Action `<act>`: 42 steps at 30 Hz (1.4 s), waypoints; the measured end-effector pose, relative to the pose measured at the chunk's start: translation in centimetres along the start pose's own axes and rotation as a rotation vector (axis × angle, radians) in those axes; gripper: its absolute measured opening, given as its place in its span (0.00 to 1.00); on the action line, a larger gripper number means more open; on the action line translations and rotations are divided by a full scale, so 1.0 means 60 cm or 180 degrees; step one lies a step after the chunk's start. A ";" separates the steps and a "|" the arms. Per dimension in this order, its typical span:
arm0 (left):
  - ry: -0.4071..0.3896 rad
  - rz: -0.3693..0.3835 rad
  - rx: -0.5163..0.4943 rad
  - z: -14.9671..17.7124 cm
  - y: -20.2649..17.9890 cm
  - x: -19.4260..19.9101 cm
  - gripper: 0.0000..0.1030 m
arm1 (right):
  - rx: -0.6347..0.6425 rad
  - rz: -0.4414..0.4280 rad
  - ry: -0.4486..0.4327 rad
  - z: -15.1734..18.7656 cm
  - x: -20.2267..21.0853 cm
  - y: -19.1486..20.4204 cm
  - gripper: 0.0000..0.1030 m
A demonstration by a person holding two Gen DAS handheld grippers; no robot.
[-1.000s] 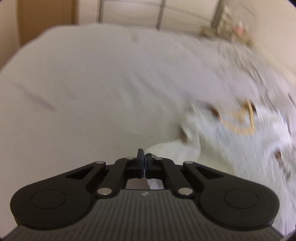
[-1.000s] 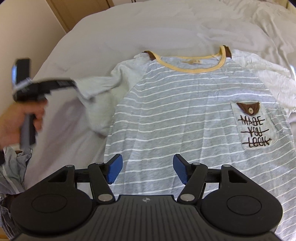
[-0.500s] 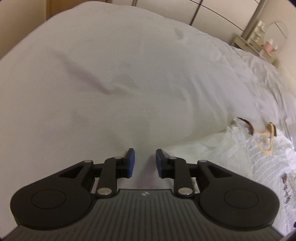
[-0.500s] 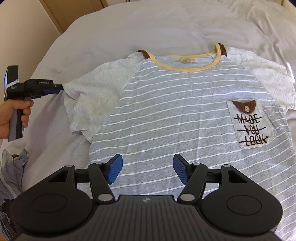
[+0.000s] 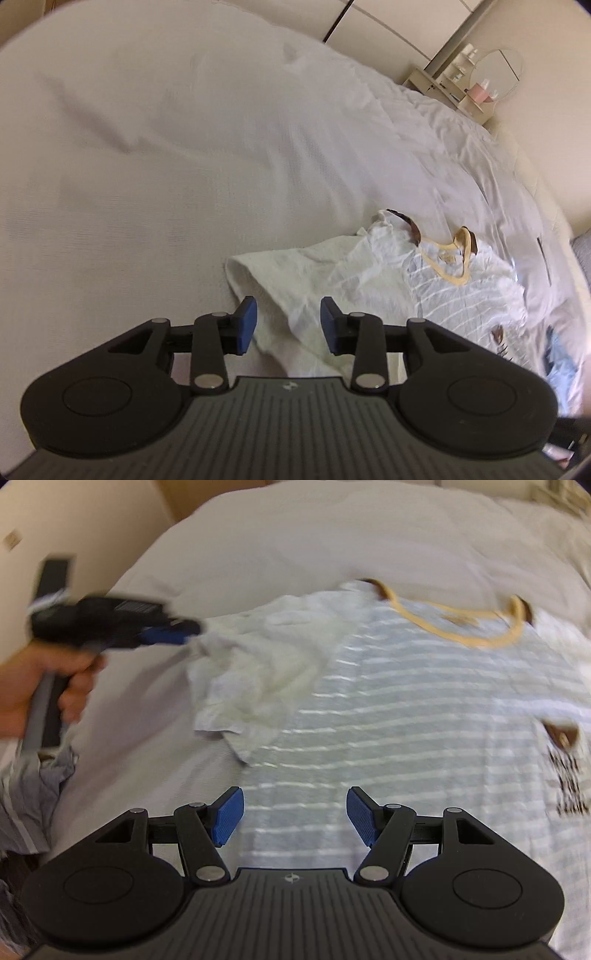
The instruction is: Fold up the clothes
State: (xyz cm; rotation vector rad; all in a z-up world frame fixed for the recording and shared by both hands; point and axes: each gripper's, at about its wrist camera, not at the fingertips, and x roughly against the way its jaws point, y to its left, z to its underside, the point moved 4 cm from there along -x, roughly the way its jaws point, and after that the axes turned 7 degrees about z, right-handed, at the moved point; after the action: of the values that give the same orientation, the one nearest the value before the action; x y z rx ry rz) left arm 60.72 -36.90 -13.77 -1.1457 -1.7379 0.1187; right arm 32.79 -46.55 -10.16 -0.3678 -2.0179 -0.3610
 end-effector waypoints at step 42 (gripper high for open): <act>0.0305 0.0330 0.0230 -0.041 0.050 -0.004 0.00 | 0.0226 -0.0099 -0.0246 -0.064 -0.145 0.151 0.01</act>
State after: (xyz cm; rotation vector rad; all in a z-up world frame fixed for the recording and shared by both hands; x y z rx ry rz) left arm 64.52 -36.44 -14.36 -1.1696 -1.5781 0.1853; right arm 43.38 -40.76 -15.31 -0.3106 -2.1082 -0.2974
